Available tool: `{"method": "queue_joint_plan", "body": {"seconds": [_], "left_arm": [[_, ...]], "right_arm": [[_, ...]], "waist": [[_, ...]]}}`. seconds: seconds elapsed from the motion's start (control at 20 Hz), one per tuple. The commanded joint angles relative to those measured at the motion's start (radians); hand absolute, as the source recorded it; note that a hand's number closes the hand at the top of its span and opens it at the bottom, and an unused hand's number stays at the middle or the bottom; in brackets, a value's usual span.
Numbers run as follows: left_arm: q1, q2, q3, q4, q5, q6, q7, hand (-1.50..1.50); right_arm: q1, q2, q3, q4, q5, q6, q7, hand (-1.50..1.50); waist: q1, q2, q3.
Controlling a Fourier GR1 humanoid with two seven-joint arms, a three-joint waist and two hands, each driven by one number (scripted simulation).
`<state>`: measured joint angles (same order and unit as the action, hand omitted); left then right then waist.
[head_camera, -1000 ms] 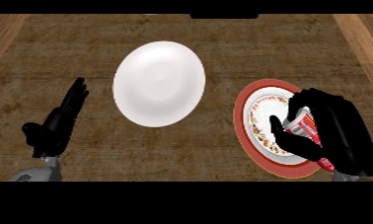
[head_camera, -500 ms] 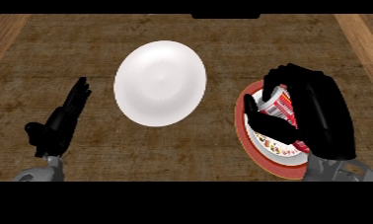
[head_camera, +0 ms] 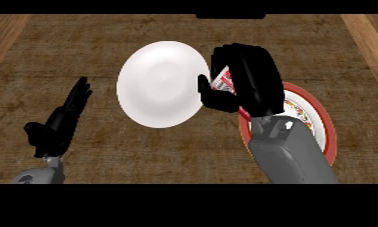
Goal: Pick the can from the plate and place it in the plate
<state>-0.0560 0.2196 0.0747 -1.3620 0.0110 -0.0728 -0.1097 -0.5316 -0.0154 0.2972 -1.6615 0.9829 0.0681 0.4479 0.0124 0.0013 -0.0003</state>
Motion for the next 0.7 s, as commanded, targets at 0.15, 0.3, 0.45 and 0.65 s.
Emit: {"method": "queue_joint_plan", "body": {"seconds": [0.15,0.3,0.45,0.65], "left_arm": [[-0.041,0.001,0.008,-0.015,0.005,-0.005,0.055,0.0],[-0.026,-0.042,-0.024,-0.001,-0.036,0.032,0.01,0.0],[-0.024,-0.006,0.011,0.05,-0.006,-0.025,-0.032,0.0],[-0.039,-0.019,-0.016,0.033,-0.038,-0.002,-0.029,0.0]], "right_arm": [[-0.204,0.015,0.154,0.318,-0.119,-0.211,0.083,1.5],[-0.309,0.015,0.191,0.496,-0.181,-0.348,0.077,1.5],[-0.358,0.015,0.245,0.613,-0.272,-0.42,0.059,1.5],[-0.388,0.015,0.247,0.66,-0.4,-0.618,0.101,1.5]], "waist": [[0.011,0.001,0.0],[0.016,0.003,0.0],[0.014,0.003,0.0],[0.042,0.011,0.0]]}}
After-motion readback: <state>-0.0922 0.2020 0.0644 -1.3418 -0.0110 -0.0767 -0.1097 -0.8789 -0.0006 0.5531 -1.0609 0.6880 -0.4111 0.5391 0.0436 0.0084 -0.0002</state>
